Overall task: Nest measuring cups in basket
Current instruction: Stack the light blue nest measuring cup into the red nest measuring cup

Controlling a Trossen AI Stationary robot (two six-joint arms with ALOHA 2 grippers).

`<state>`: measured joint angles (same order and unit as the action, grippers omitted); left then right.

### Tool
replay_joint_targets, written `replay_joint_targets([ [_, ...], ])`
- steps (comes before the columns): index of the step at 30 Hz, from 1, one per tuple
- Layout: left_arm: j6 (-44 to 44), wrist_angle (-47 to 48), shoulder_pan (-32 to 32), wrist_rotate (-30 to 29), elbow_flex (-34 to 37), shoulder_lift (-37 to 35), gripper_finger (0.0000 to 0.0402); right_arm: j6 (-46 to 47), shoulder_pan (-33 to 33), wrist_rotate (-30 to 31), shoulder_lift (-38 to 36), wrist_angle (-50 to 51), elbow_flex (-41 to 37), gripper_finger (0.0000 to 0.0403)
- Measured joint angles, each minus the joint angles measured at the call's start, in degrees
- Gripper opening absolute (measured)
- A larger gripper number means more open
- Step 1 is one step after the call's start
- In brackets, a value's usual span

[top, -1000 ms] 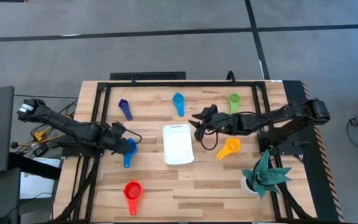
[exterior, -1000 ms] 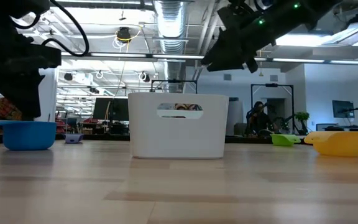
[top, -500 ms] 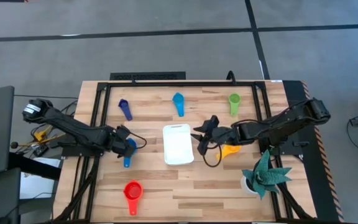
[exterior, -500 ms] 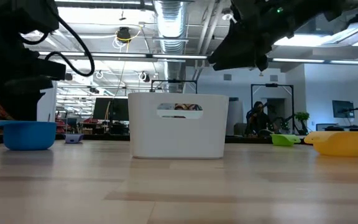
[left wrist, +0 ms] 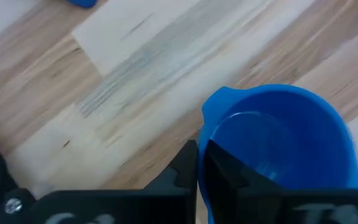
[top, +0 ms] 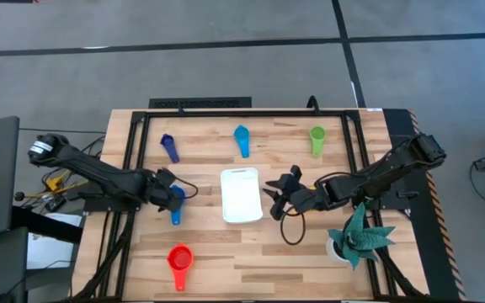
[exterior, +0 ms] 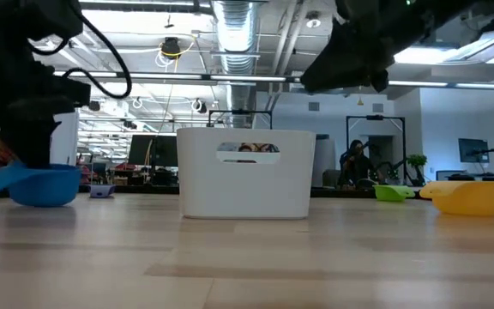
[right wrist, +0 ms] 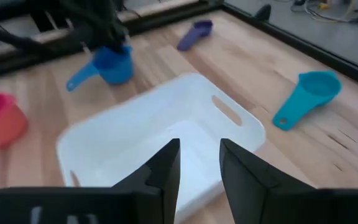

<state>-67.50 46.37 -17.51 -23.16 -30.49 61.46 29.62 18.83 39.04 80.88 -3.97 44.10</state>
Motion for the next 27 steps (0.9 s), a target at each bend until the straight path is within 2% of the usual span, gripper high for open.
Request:
replay_joint_targets([
  [8,-3.9,9.0,-0.5,-0.2,-6.9,-2.2,0.0002,1.1,-0.1,2.4,0.0,4.4,0.0,0.0122],
  [14,-7.9,9.7,-4.5,0.5,-12.3,-2.2,0.0001,3.6,-0.1,4.6,0.0,7.9,0.0,0.0115],
  [18,-17.2,9.6,-10.7,1.5,-14.9,-2.2,0.0001,5.0,0.0,4.6,0.0,8.6,0.0,0.0111],
  [23,-32.3,7.7,-22.0,1.1,-17.1,-1.3,0.0,6.7,0.9,6.2,0.0,9.7,0.0,0.0108],
  [27,-38.2,3.5,-30.4,0.4,-18.8,2.8,0.0,7.0,1.6,8.2,0.0,9.7,0.0,0.0107],
])
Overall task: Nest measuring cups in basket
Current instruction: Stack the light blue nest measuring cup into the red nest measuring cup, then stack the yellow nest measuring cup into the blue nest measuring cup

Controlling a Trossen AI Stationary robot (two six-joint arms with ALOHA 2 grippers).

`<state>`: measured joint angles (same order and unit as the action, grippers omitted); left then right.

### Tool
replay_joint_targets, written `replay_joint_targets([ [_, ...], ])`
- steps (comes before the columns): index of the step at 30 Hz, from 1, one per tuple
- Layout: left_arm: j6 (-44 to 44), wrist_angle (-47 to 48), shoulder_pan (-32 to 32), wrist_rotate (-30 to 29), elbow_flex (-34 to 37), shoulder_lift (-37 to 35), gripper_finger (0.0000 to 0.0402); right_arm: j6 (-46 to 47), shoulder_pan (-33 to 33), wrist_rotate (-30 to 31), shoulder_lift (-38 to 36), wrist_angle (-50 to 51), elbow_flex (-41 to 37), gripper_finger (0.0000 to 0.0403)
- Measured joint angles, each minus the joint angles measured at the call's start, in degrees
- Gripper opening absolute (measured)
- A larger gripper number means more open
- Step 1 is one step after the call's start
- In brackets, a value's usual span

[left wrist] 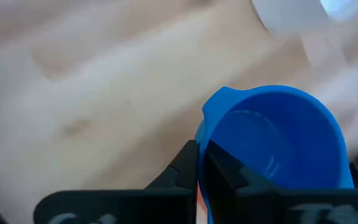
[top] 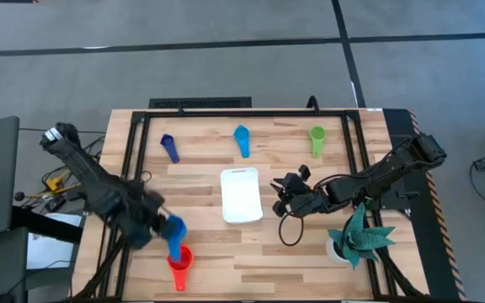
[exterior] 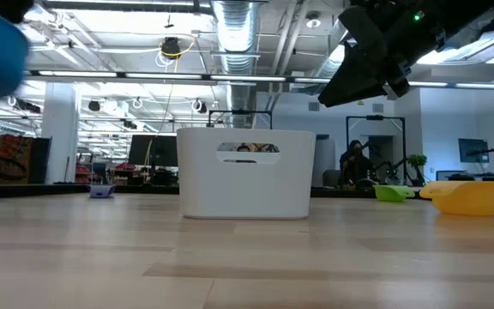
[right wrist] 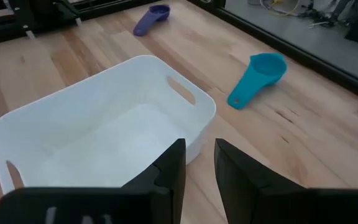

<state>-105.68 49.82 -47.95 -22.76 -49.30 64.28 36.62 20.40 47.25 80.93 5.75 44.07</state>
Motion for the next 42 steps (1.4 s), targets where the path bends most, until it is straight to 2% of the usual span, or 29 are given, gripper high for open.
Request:
replay_joint_targets([
  [5,-2.3,-2.0,-4.3,1.8,-3.6,8.9,0.0,0.0,0.4,2.0,0.0,-0.2,0.0,0.0107],
  [10,-2.0,-2.1,-4.6,5.8,-7.3,17.2,0.0,0.5,0.6,2.2,0.0,-0.2,0.0,0.0107],
  [15,-1.2,-2.2,-4.6,6.5,-10.6,22.1,0.0002,0.5,1.7,2.2,0.0,-0.1,0.0,0.0107],
  [29,-3.1,-1.2,-4.5,7.1,-11.3,23.5,0.001,0.5,2.4,2.2,0.0,0.6,0.0,0.0107],
  [36,-2.3,0.8,-4.0,7.1,-11.3,23.5,0.0071,0.5,3.2,2.2,0.0,0.8,0.0,0.0108],
  [39,2.9,2.7,-2.8,7.1,-11.3,23.2,0.0101,1.5,3.6,1.9,0.0,1.2,0.0,0.0108],
  [42,11.9,7.3,0.2,6.2,-11.3,22.1,0.0125,3.0,3.9,0.7,-0.2,1.7,0.0,0.0108],
])
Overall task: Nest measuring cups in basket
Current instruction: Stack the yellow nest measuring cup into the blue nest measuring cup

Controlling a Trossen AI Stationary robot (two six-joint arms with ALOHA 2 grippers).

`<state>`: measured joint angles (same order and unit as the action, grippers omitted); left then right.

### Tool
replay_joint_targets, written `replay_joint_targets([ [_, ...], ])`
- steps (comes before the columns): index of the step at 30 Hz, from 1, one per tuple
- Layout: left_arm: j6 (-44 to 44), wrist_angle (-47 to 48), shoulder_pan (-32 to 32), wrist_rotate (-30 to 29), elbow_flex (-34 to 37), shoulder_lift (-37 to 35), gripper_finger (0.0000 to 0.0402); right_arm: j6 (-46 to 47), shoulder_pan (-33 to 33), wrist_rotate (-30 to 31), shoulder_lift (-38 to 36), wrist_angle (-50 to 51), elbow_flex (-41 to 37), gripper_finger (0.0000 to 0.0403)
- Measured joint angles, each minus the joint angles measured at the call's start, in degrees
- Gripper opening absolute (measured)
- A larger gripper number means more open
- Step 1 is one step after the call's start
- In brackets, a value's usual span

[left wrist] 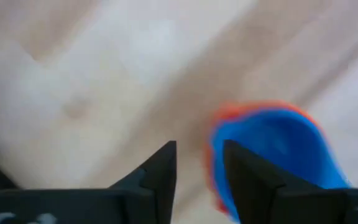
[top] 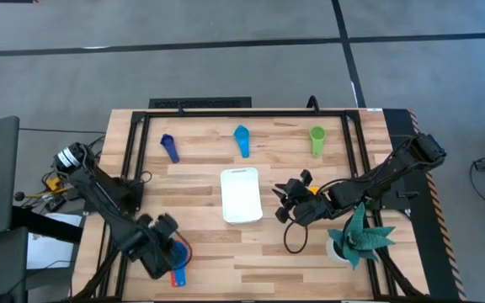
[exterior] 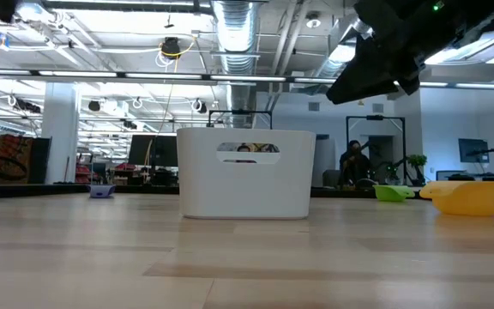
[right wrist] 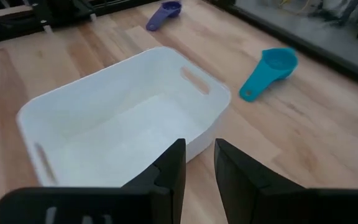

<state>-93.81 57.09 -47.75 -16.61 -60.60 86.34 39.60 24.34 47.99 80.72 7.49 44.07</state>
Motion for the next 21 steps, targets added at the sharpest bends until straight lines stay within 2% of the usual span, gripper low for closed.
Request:
replay_joint_targets([
  [5,18.2,3.3,7.4,-11.2,0.0,-4.8,0.0143,4.4,0.6,-2.0,-1.4,0.8,0.0,0.0108],
  [8,29.4,0.9,11.6,-17.8,0.0,-8.1,0.0143,7.4,1.2,-1.6,-2.1,0.6,0.0,0.0108],
  [11,40.4,-4.2,14.9,-21.5,0.0,-10.0,0.0142,10.0,1.9,-1.6,-2.5,0.0,0.0,0.0108],
  [16,56.6,-15.6,19.6,-21.3,0.8,-9.2,0.0141,11.6,3.3,-2.3,-2.5,0.3,0.0,0.0107],
  [21,69.1,-28.0,24.7,-15.3,3.8,-7.5,0.0141,15.1,3.6,-4.5,-3.4,3.8,0.0,0.0107],
])
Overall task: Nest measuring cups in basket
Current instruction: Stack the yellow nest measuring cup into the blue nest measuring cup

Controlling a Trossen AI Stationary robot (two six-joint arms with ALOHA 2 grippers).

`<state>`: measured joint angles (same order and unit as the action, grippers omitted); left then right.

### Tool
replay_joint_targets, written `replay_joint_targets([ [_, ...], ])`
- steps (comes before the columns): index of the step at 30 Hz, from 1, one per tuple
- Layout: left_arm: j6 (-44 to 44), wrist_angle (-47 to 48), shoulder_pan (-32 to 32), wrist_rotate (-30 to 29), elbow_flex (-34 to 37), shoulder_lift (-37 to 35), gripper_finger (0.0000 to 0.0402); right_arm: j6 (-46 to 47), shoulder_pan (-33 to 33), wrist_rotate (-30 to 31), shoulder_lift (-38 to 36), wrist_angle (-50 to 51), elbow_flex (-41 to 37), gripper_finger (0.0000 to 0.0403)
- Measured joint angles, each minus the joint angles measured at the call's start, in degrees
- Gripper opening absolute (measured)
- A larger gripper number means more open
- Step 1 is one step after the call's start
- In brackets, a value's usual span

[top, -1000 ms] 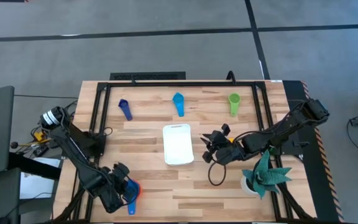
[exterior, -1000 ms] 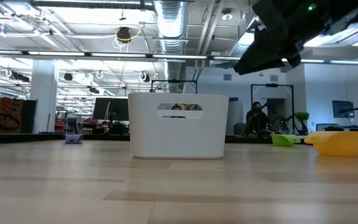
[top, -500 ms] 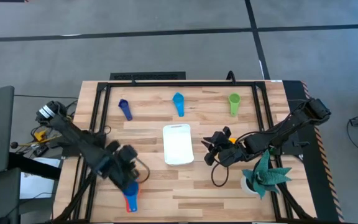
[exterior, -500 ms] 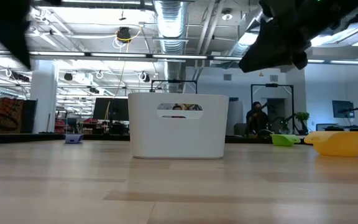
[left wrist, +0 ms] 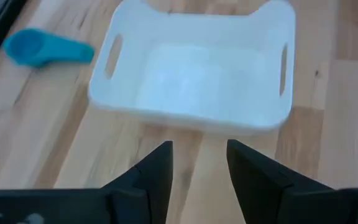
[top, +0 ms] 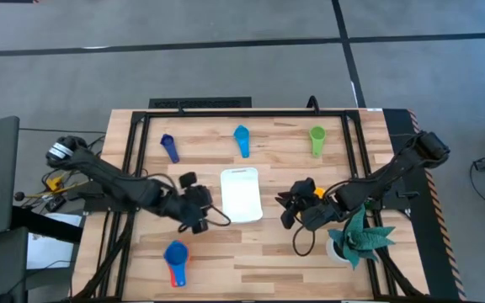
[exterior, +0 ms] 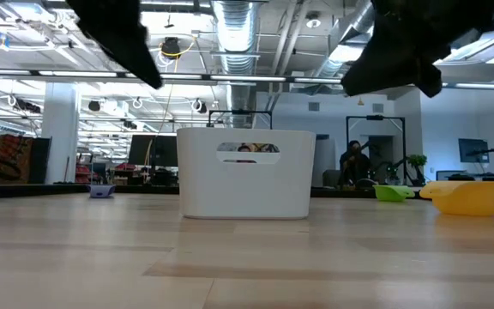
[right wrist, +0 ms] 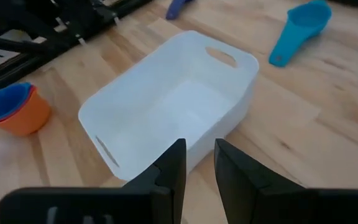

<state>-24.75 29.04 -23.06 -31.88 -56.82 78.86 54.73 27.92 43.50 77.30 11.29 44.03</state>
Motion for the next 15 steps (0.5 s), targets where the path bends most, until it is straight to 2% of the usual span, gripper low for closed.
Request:
replay_joint_targets([
  [9,12.5,-13.6,10.8,11.2,1.9,0.1,0.0141,13.0,2.8,-2.1,-6.9,19.3,0.0,0.0107],
  [15,14.1,-24.5,16.0,15.1,1.9,4.5,0.0141,21.1,3.5,-5.0,-10.9,33.0,0.0,0.0108],
])
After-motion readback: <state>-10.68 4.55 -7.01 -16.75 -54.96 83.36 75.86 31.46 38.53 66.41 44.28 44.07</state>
